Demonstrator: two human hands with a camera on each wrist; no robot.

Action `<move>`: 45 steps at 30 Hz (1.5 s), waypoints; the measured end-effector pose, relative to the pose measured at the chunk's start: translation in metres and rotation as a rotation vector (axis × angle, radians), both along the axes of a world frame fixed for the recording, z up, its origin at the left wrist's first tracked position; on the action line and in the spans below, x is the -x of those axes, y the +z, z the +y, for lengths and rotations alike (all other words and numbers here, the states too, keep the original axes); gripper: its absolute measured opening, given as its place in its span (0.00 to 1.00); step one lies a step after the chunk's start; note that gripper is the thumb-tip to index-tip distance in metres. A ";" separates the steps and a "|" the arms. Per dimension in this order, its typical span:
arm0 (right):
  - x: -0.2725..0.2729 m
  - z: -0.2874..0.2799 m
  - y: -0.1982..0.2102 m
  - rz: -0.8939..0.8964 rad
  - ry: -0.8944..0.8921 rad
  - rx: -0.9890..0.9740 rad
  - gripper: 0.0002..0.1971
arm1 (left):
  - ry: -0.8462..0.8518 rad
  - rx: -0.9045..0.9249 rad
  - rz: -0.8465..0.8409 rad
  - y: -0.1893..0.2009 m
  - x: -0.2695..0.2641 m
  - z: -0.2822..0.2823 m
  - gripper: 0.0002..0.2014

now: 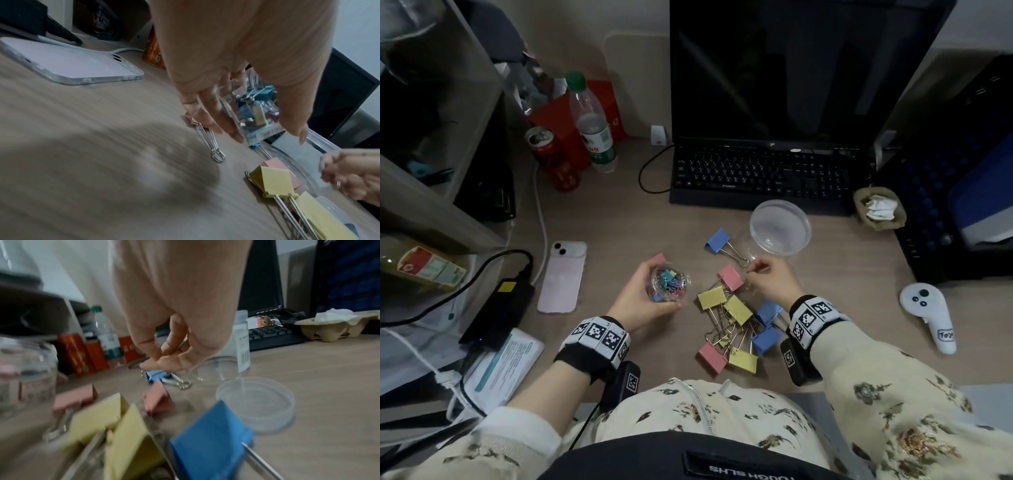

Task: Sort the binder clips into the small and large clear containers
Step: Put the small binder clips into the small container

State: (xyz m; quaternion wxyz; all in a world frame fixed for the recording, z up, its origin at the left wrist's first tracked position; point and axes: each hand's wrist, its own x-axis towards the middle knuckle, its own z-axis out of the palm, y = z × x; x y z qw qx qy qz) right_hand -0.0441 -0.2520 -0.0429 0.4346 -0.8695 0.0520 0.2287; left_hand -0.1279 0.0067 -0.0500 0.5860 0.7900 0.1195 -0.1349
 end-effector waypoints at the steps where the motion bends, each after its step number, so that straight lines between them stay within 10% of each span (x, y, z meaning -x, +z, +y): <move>1: -0.001 0.001 0.003 0.004 -0.031 -0.043 0.06 | -0.011 -0.002 0.003 -0.001 -0.001 -0.001 0.42; 15: 0.005 0.043 0.063 0.061 0.129 -0.377 0.11 | -0.145 -0.021 -0.038 -0.005 -0.022 -0.023 0.39; 19: 0.001 0.016 0.042 0.000 0.047 -0.093 0.06 | -0.148 -0.019 -0.021 -0.006 -0.021 -0.019 0.41; 26: 0.024 0.006 0.001 0.148 0.398 0.553 0.33 | -0.146 -0.025 -0.014 -0.005 -0.020 -0.009 0.42; 35: 0.037 0.013 -0.016 0.091 0.371 0.602 0.28 | -0.148 -0.021 -0.027 -0.007 -0.015 0.004 0.40; 39: 0.028 0.013 0.002 0.081 0.334 0.557 0.11 | -0.143 -0.018 -0.009 -0.010 -0.014 0.011 0.43; 45: 0.008 0.022 0.030 0.063 0.221 0.227 0.06 | -0.138 -0.030 -0.022 -0.013 -0.014 0.013 0.43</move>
